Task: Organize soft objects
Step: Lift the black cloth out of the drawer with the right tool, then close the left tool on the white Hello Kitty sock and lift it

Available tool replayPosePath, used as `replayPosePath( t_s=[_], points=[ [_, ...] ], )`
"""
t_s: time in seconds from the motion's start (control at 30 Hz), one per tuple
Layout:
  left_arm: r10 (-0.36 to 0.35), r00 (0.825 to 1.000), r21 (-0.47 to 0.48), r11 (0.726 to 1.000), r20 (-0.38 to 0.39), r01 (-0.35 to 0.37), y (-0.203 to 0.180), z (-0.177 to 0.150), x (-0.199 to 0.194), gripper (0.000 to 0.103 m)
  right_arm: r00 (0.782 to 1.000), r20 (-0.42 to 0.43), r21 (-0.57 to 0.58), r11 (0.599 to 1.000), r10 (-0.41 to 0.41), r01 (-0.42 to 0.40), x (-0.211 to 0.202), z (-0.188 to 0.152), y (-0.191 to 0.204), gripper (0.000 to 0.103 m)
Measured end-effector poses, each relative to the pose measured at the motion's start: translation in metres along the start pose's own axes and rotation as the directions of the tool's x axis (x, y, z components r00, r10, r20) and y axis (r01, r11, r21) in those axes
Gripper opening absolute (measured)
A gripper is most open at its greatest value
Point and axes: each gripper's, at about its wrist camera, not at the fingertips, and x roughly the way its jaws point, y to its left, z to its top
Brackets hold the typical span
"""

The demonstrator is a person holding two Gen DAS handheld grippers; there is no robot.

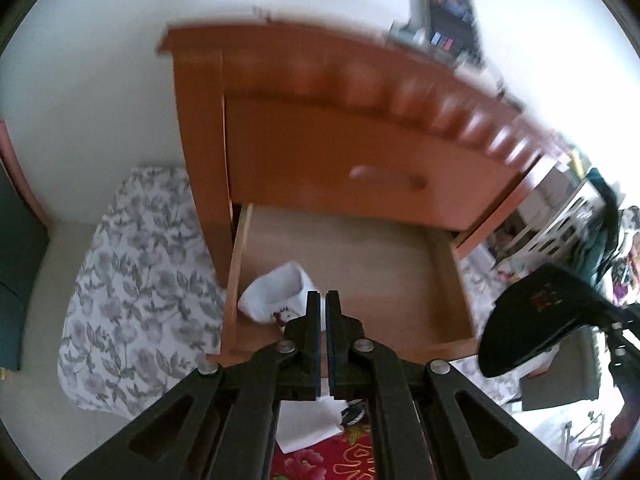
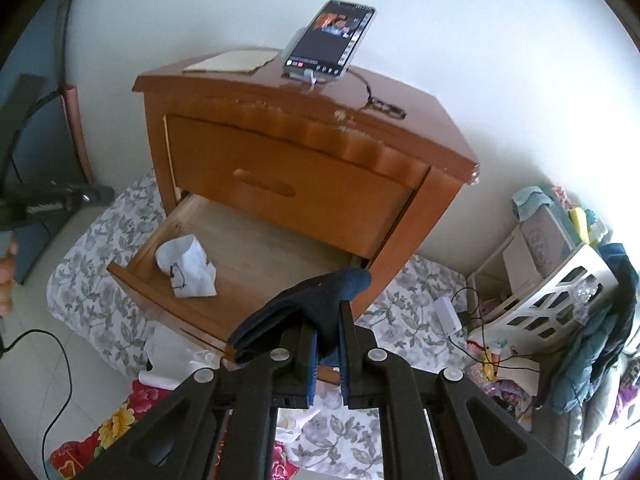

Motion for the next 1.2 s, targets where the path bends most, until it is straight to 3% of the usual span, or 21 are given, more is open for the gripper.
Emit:
replayPosePath(
  t_s=[0.07,0.13,0.17,0.23,0.53,0.83,0.93,1.0,1.2],
  points=[
    [0.001,0.999,-0.011,1.0,-0.044,-0.001,0.003,0.0,0.024,0.007,1.0,-0.004,0.007,1.0,0.003,-0.003,0.007,0.001,-0.001,0.009],
    [-0.008,0.997,-0.038,0.999,-0.079,0.005,0.007,0.001,0.044,0.02,1.0,-0.005,0.011,1.0,0.01,-0.01,0.014,0.002,-0.002,0.009],
    [-0.009,0.996,-0.046,0.999,-0.089,0.005,0.009,0.001,0.052,0.033,1.0,-0.007,0.01,1.0,0.012,-0.012,0.017,0.003,-0.002,0.009],
    [0.01,0.993,-0.049,0.999,-0.116,-0.015,0.012,0.003,0.071,0.038,1.0,-0.013,0.008,1.0,0.016,-0.016,0.025,0.005,-0.003,0.009],
    [0.009,0.98,-0.094,0.995,-0.197,-0.028,0.021,0.018,0.138,0.038,0.999,-0.046,0.008,1.0,0.022,-0.022,0.058,0.015,-0.011,0.009],
    [0.028,0.96,-0.106,0.993,-0.28,-0.06,0.021,0.017,0.178,0.037,0.996,-0.075,0.007,0.999,0.04,-0.04,0.084,0.024,-0.014,0.009],
    [0.031,0.953,-0.109,0.992,-0.302,-0.067,0.022,0.014,0.186,0.023,0.996,-0.085,0.005,0.999,0.042,-0.042,0.091,0.025,-0.013,0.009],
    [0.022,0.952,-0.118,0.991,-0.304,-0.06,0.023,0.012,0.188,0.007,0.995,-0.091,0.005,0.999,0.044,-0.043,0.094,0.025,-0.013,0.009],
    [0.021,0.961,-0.126,0.99,-0.276,-0.057,0.025,0.008,0.18,0.003,0.994,-0.098,0.009,0.999,0.044,-0.044,0.098,0.024,-0.013,0.009]
  ],
)
